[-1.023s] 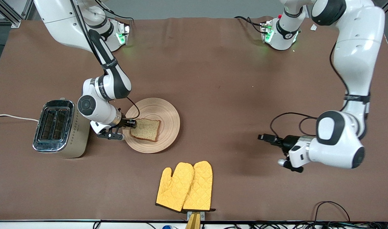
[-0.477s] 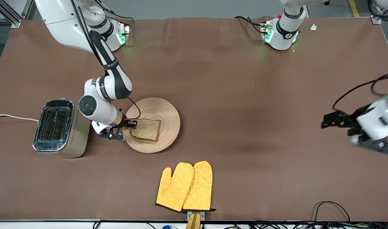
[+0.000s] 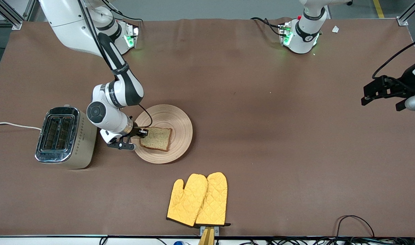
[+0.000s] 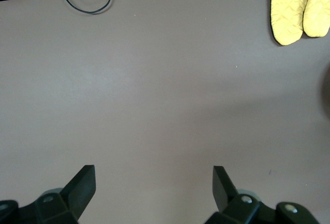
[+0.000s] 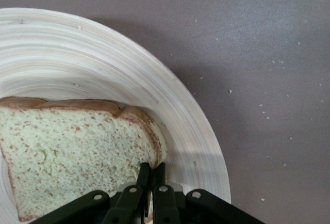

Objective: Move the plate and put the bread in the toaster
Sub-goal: 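Close the right gripper on the edge of the bread slice, then lift the bread with the right gripper and carry it above the toaster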

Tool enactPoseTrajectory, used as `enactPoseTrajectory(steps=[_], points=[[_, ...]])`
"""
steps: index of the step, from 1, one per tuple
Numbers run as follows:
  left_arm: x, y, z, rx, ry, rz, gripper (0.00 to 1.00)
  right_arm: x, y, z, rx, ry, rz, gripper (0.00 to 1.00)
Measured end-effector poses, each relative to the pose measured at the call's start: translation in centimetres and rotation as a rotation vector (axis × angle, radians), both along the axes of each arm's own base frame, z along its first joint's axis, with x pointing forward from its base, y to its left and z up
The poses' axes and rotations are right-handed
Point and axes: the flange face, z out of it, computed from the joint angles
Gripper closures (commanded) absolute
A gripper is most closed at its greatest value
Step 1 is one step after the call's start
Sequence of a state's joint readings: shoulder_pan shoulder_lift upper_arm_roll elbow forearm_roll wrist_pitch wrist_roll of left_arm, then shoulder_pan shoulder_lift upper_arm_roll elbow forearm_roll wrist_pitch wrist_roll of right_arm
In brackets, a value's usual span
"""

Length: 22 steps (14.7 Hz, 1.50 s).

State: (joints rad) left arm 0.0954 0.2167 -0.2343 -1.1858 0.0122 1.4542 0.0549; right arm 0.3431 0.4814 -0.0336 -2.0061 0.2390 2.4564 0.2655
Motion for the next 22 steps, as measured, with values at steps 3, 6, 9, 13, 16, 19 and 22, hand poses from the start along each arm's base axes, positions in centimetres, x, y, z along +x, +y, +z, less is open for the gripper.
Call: enactPoseTrajectory(steps=[3,6,9,13,16,19,22], points=[[0.2,1.2,-1.1,0.001,0.019,0.023,0.0,1.0,0.3,1.6,0.003,0.048,0.007,1.0],[0.4,3.0,-2.5,-0.002,0.028,0.058,0.0,4.3,-0.5,7.2,0.005,0.108,0.012,1.0],[-1.5,1.2,-2.2,0.007,0.012,0.09,0.0,6.9,-2.9,14.2,-0.109,0.115,0.067,1.0],[-5.0,-2.2,-1.3,0.026,-0.012,0.109,0.0,8.1,-4.3,20.7,-0.369,0.085,0.167,1.0],[-5.5,-1.4,-1.6,0.028,-0.015,0.125,0.0,7.8,-5.5,21.2,-0.579,0.121,0.279,1.0],[-5.4,-1.2,-1.8,0.027,-0.021,0.127,0.0,7.4,-7.3,21.8,-0.675,0.207,0.343,1.0],[-5.3,-1.1,-1.7,0.026,-0.03,0.123,0.0,7.5,-10.2,23.4,-0.726,0.267,0.367,1.0]])
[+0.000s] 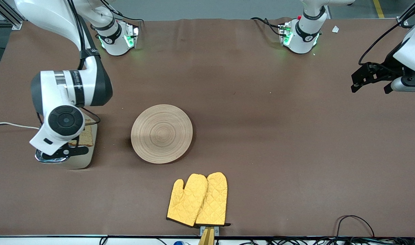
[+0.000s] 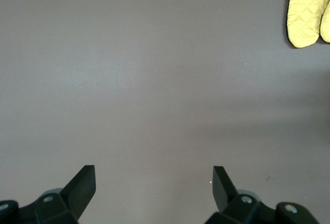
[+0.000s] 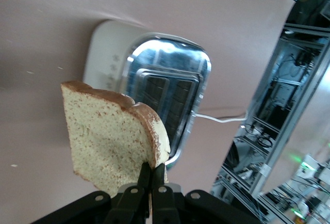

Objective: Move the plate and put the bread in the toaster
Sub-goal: 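Lift the bread with the right gripper and carry it above the toaster, then lower the bread into the toaster slot and open the right gripper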

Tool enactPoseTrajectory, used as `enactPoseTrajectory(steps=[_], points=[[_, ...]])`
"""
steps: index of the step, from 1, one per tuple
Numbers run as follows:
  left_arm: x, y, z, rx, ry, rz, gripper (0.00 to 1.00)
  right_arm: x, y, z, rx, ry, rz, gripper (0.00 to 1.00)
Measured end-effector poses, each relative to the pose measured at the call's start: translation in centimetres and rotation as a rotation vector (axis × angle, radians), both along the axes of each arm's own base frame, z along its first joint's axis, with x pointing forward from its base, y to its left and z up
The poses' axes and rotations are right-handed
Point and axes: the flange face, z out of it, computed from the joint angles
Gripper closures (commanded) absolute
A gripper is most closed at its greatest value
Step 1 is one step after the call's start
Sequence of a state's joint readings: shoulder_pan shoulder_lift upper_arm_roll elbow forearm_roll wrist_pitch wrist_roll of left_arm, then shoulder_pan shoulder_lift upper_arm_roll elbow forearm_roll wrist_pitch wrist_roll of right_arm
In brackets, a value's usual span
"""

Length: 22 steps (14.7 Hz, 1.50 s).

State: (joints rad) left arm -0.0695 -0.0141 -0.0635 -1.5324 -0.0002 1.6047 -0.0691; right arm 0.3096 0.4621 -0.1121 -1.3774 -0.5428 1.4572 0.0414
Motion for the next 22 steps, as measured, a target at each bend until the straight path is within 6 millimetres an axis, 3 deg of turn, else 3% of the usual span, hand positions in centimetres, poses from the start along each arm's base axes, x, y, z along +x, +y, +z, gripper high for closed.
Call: enactPoseTrajectory(steps=[8,16,22], points=[[0.0,-0.4,0.1,-0.001,-0.008,-0.005,0.0,0.0,-4.4,0.8,-0.113,0.026,-0.055,1.0],[0.0,0.1,1.3,-0.005,-0.037,0.003,0.0,0.3,-5.0,0.7,-0.178,-0.025,-0.096,1.0],[-0.1,0.0,1.3,-0.004,-0.031,0.001,0.0,0.9,-4.9,-1.4,-0.196,-0.033,-0.104,1.0]])
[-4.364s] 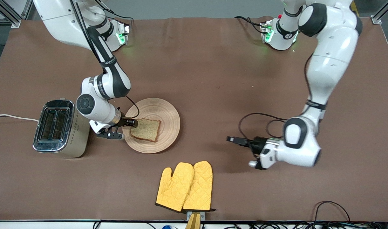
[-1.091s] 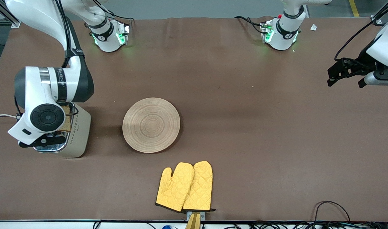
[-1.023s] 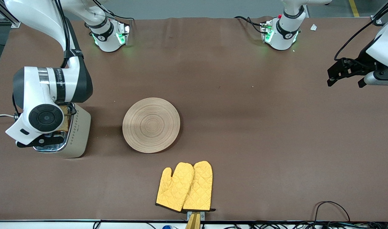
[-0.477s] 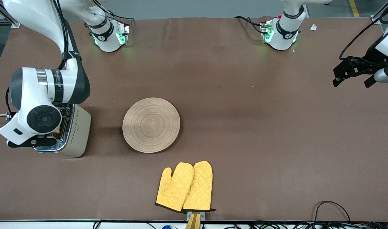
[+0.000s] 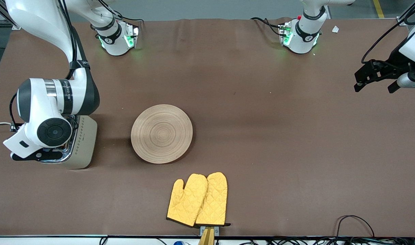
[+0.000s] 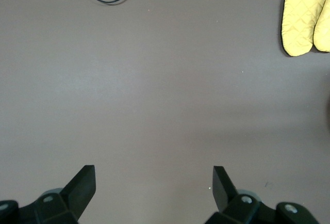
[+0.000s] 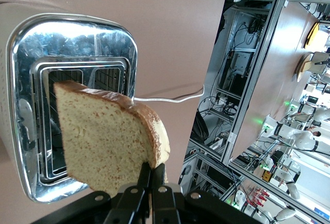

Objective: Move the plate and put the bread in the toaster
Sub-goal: 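Lower the bread into the toaster slot and open the right gripper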

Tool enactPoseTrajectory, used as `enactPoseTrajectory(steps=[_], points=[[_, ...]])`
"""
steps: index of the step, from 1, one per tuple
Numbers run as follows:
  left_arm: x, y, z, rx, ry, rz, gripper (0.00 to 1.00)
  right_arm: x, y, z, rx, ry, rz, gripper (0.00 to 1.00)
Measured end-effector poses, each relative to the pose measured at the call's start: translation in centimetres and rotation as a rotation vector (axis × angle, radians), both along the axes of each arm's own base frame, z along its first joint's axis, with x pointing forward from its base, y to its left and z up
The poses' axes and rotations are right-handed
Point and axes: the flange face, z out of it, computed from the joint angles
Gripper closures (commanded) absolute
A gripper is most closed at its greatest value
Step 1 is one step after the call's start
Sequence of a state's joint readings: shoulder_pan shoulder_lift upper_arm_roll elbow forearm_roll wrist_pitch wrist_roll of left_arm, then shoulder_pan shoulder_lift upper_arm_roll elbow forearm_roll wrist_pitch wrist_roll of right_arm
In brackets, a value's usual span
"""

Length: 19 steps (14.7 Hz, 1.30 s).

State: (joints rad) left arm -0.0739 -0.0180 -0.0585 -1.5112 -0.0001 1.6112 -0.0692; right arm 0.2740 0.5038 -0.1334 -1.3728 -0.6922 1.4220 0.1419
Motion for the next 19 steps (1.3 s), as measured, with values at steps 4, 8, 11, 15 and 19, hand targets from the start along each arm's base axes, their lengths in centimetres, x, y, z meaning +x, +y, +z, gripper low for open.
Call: enactPoseTrajectory(steps=[4,8,11,15,19], points=[[0.0,0.0,0.0,0.001,0.003,0.0,0.0,0.5,-0.1,-2.0,-0.005,0.009,0.006,1.0],[0.0,0.1,0.0,0.001,0.004,0.001,0.0,1.3,-1.2,-3.8,-0.005,-0.008,-0.004,0.81],[0.0,0.1,0.0,0.001,0.004,0.001,0.0,1.6,-1.8,-5.4,-0.009,-0.009,-0.017,0.1],[0.0,0.2,0.0,0.001,0.004,0.002,0.0,2.3,0.3,-6.4,0.192,-0.067,-0.069,0.0],[0.0,0.3,0.0,0.001,0.004,0.004,0.0,3.0,1.6,0.1,0.409,-0.185,-0.128,0.0]])
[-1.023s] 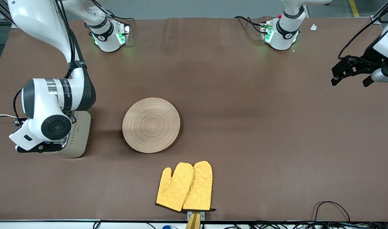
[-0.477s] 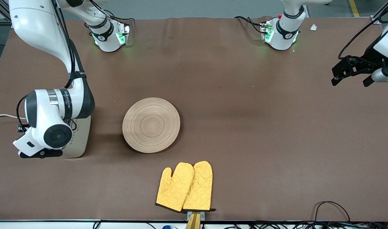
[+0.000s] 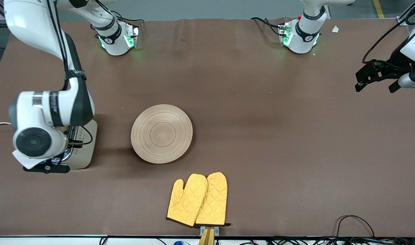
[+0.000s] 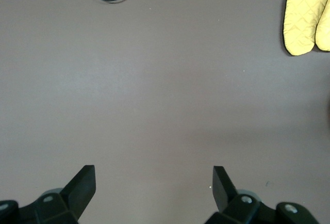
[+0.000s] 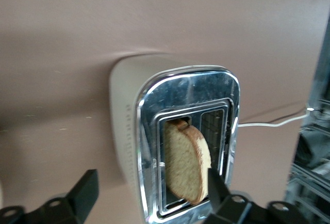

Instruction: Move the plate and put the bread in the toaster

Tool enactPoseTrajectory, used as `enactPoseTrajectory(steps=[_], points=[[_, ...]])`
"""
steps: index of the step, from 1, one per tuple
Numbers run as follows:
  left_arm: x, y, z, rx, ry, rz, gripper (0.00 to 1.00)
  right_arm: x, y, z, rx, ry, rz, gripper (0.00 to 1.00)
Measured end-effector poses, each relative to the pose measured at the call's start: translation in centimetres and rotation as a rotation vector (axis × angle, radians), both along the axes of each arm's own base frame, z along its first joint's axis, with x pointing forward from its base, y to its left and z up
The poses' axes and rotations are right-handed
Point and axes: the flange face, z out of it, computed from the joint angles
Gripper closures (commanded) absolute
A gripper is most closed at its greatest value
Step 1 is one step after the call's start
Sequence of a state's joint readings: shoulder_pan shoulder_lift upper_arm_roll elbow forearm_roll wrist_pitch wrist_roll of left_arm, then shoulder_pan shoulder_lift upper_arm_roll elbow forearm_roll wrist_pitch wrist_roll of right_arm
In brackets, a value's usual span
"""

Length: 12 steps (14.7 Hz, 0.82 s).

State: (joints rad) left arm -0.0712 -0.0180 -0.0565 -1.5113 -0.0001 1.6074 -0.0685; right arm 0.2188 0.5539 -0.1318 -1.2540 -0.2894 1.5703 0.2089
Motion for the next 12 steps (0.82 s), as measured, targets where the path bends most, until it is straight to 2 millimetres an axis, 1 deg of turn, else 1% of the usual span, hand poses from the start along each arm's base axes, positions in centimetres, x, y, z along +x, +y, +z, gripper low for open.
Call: enactPoseTrajectory(steps=[1,3,4,6,7,9,11,12], points=[[0.0,0.0,0.0,0.0,0.0,0.0,0.0,-0.3,0.2,2.6,0.044,-0.035,-0.002,0.0],[0.0,0.0,0.0,0.0,0.0,0.0,0.0,-1.6,0.1,8.0,0.138,-0.095,0.018,0.0],[0.0,0.0,0.0,0.0,0.0,0.0,0.0,-2.3,-0.4,10.6,0.183,-0.123,0.023,0.0],[0.0,0.0,0.0,0.0,0.0,0.001,0.0,-4.1,-2.6,14.9,0.265,-0.16,0.024,0.0],[0.0,0.0,0.0,0.0,0.0,0.001,0.0,-5.2,-4.1,16.4,0.292,-0.158,0.028,0.0],[0.0,0.1,0.0,0.0,0.001,0.002,0.0,-7.5,-7.4,18.5,0.319,-0.149,0.036,0.0],[0.0,0.1,0.0,0.0,0.001,0.002,0.0,-10.0,-10.5,19.7,0.338,-0.143,0.051,0.0],[0.0,0.1,0.0,0.0,0.001,0.002,0.0,-11.1,-11.5,20.0,0.347,-0.139,0.059,0.0]])
